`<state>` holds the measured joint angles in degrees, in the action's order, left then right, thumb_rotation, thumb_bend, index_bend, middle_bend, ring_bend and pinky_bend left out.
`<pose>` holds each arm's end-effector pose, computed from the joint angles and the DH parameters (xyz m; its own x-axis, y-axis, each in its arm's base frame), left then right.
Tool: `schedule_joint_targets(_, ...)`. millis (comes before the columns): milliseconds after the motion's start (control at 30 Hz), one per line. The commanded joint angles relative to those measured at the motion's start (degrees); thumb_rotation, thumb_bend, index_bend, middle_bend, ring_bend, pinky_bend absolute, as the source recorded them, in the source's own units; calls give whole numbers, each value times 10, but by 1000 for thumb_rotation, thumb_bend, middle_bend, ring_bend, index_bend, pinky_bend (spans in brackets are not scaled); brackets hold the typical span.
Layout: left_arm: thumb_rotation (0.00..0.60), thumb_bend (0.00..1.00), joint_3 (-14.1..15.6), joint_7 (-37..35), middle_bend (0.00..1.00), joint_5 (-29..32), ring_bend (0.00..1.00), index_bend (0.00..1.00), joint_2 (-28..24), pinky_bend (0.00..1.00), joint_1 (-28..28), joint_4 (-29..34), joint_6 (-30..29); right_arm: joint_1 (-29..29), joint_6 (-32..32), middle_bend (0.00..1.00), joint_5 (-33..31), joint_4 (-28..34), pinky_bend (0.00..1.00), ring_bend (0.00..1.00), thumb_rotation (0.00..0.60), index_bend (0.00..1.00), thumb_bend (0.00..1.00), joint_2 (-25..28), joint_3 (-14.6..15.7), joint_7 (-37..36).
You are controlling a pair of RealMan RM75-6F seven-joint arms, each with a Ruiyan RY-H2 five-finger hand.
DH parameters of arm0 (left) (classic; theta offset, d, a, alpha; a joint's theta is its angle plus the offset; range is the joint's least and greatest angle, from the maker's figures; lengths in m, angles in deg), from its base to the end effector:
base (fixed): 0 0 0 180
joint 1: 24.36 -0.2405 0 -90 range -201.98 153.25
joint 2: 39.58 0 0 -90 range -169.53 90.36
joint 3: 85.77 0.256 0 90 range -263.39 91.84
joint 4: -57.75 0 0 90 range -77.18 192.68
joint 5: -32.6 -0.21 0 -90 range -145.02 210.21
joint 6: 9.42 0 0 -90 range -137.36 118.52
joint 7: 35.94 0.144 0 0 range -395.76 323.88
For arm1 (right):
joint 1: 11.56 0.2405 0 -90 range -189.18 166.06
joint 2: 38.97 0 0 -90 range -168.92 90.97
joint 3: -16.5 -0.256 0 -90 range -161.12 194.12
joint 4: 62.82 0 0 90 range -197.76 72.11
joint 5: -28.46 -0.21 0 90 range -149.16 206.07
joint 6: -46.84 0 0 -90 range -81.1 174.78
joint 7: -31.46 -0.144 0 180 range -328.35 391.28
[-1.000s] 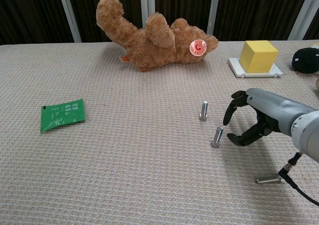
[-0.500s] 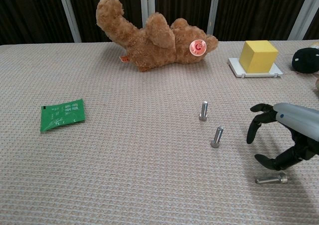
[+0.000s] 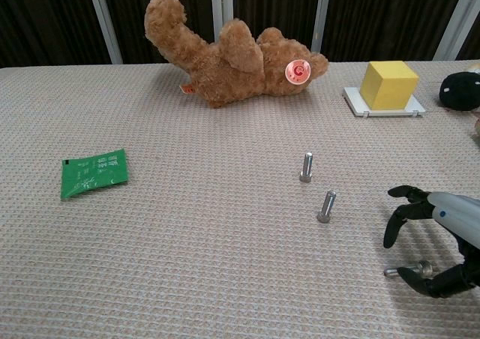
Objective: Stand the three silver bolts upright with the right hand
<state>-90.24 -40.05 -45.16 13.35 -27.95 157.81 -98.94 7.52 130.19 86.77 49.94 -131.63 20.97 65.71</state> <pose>-0.3296 0.1365 0.2298 0.3913 -0.0582 0.9184 0.8965 0.2493 -0.3662 -0.1799 -0.1710 -0.0171 0.1806 -0.4115 0.8934 -0.9752 0.0433 0.2171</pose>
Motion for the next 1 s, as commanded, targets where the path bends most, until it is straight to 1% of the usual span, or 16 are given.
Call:
schedule_joint_targets(33,600,83,0,3,28,-1,7,91,1,77,0,1,-1,-7,-7,0,5,-9,70,3,600,442,393,-2,1,-10)
schedule_joint_targets(433,600,83,-1,3,28,4,7,91,1,77,0,1,0,-21,-26,0,18,-31,64,3,600,489,392,-15,-5,-17)
schedule_joint_targets(667,600,83,-2,2,28,3,7,91,1,77,-1,1,-2,-27,-36,0,16,-39,64,3,600,503,393,-19,-15,-23)
schedule_joint_targets(1000,600,83,-2,4,28,4,7,91,1,77,-1,2,-2,-35,-50,0,20,-47,64,3,600,516,393,-16,-20,-31)
